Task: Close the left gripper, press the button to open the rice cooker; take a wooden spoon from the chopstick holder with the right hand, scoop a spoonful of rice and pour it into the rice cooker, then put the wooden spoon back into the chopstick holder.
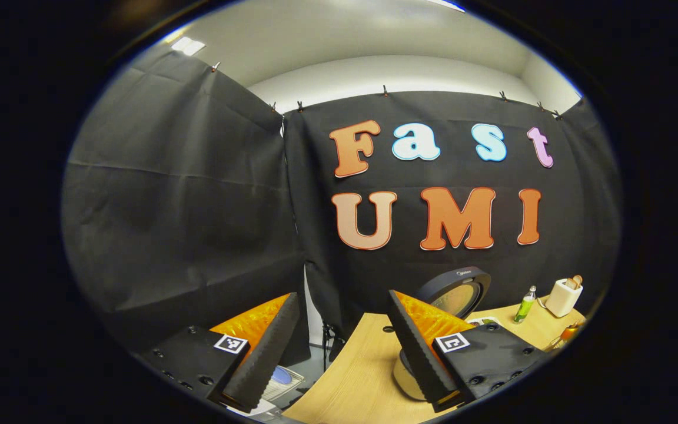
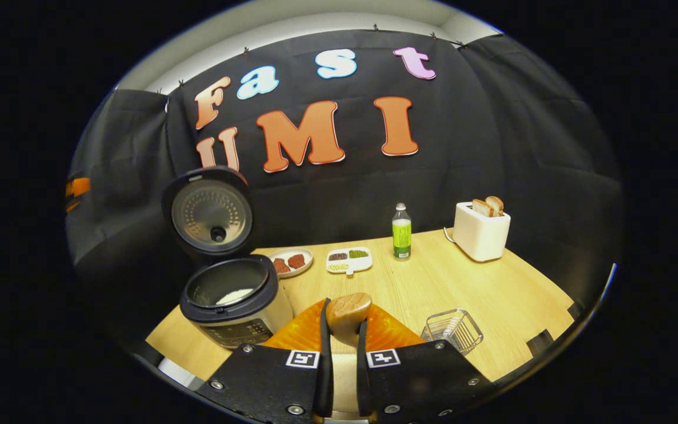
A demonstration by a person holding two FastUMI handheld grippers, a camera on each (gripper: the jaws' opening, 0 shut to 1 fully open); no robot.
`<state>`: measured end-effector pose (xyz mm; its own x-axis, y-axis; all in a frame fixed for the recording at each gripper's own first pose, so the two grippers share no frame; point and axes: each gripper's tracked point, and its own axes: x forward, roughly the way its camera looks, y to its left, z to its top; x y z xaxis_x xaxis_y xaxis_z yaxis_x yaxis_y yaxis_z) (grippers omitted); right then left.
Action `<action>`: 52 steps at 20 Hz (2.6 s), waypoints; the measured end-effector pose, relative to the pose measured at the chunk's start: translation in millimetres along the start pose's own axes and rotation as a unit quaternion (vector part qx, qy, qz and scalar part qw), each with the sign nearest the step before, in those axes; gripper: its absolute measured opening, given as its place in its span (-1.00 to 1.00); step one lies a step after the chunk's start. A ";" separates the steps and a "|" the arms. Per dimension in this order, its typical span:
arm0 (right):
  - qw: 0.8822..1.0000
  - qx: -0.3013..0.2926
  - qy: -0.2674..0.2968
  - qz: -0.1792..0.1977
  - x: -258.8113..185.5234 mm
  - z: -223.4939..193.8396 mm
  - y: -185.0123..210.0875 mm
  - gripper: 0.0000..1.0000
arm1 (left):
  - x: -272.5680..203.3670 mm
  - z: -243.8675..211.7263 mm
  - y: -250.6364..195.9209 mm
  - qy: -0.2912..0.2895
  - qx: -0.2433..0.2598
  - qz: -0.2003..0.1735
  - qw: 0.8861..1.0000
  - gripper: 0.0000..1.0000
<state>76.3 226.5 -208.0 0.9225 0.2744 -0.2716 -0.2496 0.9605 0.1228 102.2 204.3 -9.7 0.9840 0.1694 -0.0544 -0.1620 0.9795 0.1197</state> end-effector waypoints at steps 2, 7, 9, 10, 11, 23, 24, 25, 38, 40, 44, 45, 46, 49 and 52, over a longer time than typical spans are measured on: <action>1.000 -0.013 0.014 -0.005 11.3 -14.3 2.7 -0.70 | 2.3 -3.3 3.7 0.003 0.003 0.000 1.000 0.94; 0.999 0.007 0.034 0.008 20.4 -39.8 16.1 -0.70 | 4.6 -19.9 6.3 0.027 0.009 -0.005 1.000 0.94; 0.999 0.030 0.039 0.023 19.5 -43.4 24.6 -0.70 | 5.4 -19.7 9.8 0.029 0.013 -0.004 0.999 0.94; 0.998 0.044 0.037 0.028 20.0 -43.8 26.5 -0.70 | 5.4 -20.4 9.3 0.029 0.013 -0.004 0.999 0.94; 0.997 0.061 0.042 0.037 20.5 -46.3 32.3 -0.70 | 6.1 -20.7 9.2 0.029 0.013 -0.004 0.999 0.94; 0.969 0.229 0.055 0.069 18.7 -58.4 41.2 -0.69 | 6.7 -19.6 -9.0 0.030 0.009 -0.021 0.999 0.94; 0.965 0.248 0.057 0.065 19.9 -58.9 38.0 -0.70 | 6.7 -18.2 -9.3 0.029 0.009 -0.021 0.999 0.94; 0.960 0.268 0.060 0.063 22.0 -58.4 35.9 -0.70 | 6.8 -16.1 -8.4 0.027 0.009 -0.019 0.999 0.94; 0.854 0.514 0.063 0.039 9.5 -70.9 -8.0 -0.70 | 5.3 -5.7 -16.1 0.015 0.007 -0.021 1.000 0.97; 0.847 0.528 0.055 0.031 6.2 -69.3 -18.1 -0.70 | 4.6 -3.5 -17.8 0.013 0.004 -0.023 1.000 0.97; 0.828 0.559 0.038 0.029 -4.7 -58.9 -31.0 -0.70 | 4.0 0.3 -22.3 0.007 -0.001 -0.025 1.000 0.98; 0.821 0.569 0.034 0.030 -7.2 -55.1 -33.0 -0.70 | 3.8 0.6 -23.1 0.007 -0.001 -0.025 1.000 0.99; 0.815 0.578 0.030 0.032 -9.2 -50.9 -35.1 -0.70 | 3.4 1.7 -24.2 0.007 -0.002 -0.026 1.000 0.99; 0.801 0.597 0.024 0.037 -11.7 -36.7 -29.9 -0.70 | 2.7 3.7 -26.9 0.005 -0.006 -0.027 1.000 0.99; 0.793 0.608 0.020 0.040 -15.6 -30.0 -27.8 -0.70 | 1.3 4.6 -27.0 0.001 -0.012 -0.027 1.000 1.00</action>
<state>60.1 196.9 -235.9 0.9021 0.3570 -0.2426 0.1831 0.1925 0.9641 108.2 177.6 -8.5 0.9913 0.1162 -0.0625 -0.1101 0.9896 0.0924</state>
